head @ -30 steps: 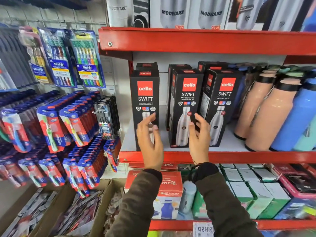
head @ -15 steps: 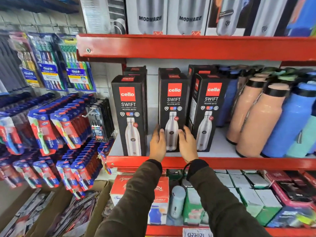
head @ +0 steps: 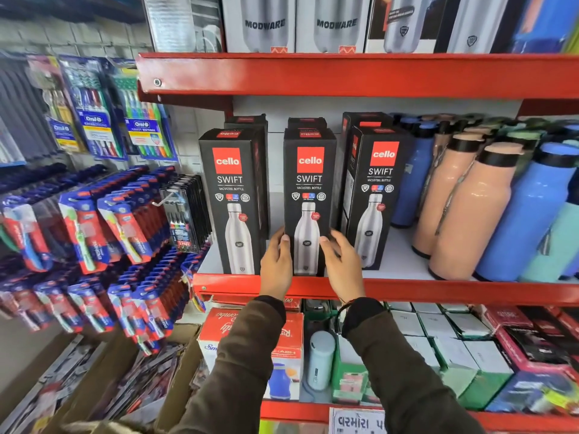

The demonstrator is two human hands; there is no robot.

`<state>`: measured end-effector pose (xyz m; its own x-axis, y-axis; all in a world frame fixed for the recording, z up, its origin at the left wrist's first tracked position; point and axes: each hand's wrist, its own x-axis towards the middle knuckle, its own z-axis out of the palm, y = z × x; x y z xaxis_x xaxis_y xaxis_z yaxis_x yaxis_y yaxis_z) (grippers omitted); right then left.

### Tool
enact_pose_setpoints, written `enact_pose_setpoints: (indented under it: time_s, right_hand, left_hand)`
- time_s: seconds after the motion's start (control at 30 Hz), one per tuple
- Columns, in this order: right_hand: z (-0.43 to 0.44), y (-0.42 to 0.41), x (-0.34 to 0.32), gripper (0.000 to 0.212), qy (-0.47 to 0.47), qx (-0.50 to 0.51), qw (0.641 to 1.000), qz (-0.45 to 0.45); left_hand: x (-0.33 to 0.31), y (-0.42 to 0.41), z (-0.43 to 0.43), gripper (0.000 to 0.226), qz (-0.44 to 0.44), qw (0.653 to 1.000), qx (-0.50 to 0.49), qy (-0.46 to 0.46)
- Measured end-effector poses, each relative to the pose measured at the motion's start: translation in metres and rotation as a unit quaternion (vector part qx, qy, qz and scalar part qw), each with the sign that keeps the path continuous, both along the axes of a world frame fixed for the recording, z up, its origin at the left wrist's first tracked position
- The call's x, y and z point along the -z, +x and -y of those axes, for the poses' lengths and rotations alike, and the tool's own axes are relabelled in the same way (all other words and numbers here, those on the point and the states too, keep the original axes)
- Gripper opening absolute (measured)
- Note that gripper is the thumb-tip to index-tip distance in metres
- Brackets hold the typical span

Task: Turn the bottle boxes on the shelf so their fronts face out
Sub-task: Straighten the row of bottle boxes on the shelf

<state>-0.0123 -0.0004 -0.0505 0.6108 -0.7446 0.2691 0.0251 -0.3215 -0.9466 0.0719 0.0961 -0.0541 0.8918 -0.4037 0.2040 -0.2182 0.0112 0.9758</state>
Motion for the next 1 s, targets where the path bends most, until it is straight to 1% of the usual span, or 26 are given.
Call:
enact_pose_setpoints:
  time_s: [0.53, 0.83, 0.9, 1.0]
  right_hand:
    - [-0.005, -0.013, 0.000, 0.044, -0.021, -0.010, 1.000, 0.009]
    - [0.003, -0.013, 0.004, 0.045, -0.024, -0.021, 0.999, 0.002]
    - [0.004, -0.014, 0.004, 0.044, -0.028, -0.024, 0.999, 0.001]
    - [0.010, -0.020, 0.005, 0.039, -0.033, -0.003, 0.999, 0.026]
  left_hand:
    - [-0.003, -0.011, -0.005, 0.045, 0.022, 1.000, -0.006, 0.022]
    - [-0.002, -0.012, -0.003, 0.043, 0.016, 1.000, -0.009, 0.003]
    - [0.000, -0.015, -0.002, 0.042, 0.021, 0.999, -0.027, -0.015]
    - [0.005, -0.033, 0.002, 0.038, 0.044, 0.990, -0.080, -0.106]
